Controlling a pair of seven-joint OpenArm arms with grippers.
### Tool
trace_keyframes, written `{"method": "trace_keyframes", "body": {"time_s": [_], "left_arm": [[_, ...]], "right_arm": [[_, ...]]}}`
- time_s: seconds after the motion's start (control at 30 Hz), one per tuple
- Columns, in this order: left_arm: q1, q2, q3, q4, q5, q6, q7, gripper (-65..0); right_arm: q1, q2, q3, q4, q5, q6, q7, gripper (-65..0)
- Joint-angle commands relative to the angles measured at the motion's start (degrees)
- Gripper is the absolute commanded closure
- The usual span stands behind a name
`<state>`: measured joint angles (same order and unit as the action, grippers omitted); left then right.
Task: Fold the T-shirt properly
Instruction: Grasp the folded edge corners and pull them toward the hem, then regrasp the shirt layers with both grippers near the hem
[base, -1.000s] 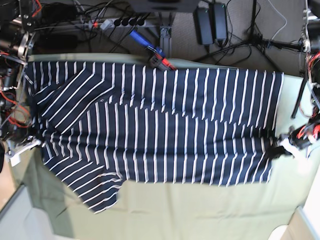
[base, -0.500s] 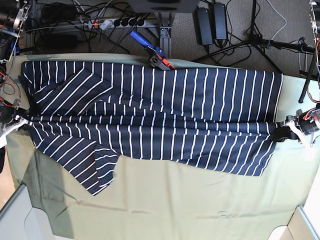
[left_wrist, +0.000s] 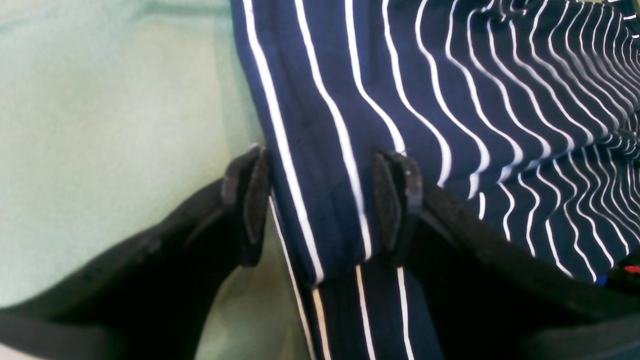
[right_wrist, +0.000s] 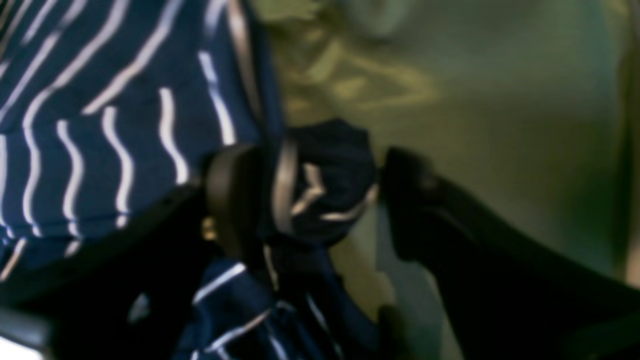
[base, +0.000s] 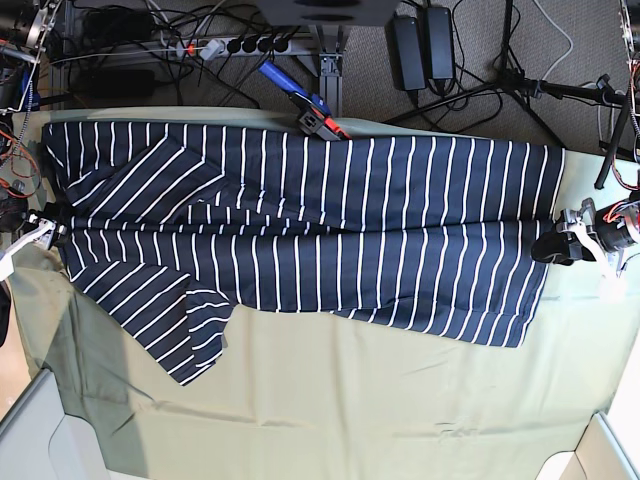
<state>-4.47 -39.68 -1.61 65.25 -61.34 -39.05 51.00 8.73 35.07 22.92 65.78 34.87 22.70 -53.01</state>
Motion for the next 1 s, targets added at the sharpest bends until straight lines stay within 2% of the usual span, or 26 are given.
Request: {"method": "trace_keyframes", "body": {"time_s": [0.0, 0.17, 0.37, 0.5, 0.63, 0.73, 0.83, 0.97], "left_arm": [[-0.94, -1.44, -1.25, 0.81, -1.05, -0.95, -1.05, -35.9], [-0.94, -1.44, -5.62, 2.62, -1.27, -0.95, -1.01, -35.9], [-0.92, -1.33, -6.67, 8.22, -2.08, -0.95, -0.76, -35.9], [-0.94, -1.27, -6.67, 11.91, -2.05, -0.95, -0.59, -35.9], [-0.92, -1.29, -6.67, 13.55, -1.62, -0.95, -0.50, -35.9], [-0.87, -1.29, -6.67, 13.55, -1.66, -0.95, 0.33, -35.9], [-0.92, -1.29, -6.67, 13.55, -1.81, -0.95, 0.28, -35.9], [-0.90, -1.29, -6.67, 13.55, -1.84, -0.95, 0.31, -35.9]], "right_arm": [[1.38, 1.62, 1.03, 0.87, -0.20, 3.45, 2.14, -40.9], [1.86, 1.57, 5.60, 0.87, 1.46, 3.43, 7.04, -40.9], [9.03, 0.13, 5.55, 0.85, 1.11, 3.43, 6.97, -40.9], [14.86, -1.92, 2.36, -0.59, -1.62, 3.43, 7.52, -40.9], [20.55, -4.92, -2.45, -7.98, -7.96, 3.19, 13.86, -40.9], [23.96, -7.41, -5.35, -15.34, -10.10, 2.97, 17.55, -40.9], [26.14, -9.68, -7.76, -20.11, -10.08, 3.04, 18.10, -40.9], [25.99, -12.00, -10.62, -20.52, -12.37, 3.04, 18.27, -40.9]]}}
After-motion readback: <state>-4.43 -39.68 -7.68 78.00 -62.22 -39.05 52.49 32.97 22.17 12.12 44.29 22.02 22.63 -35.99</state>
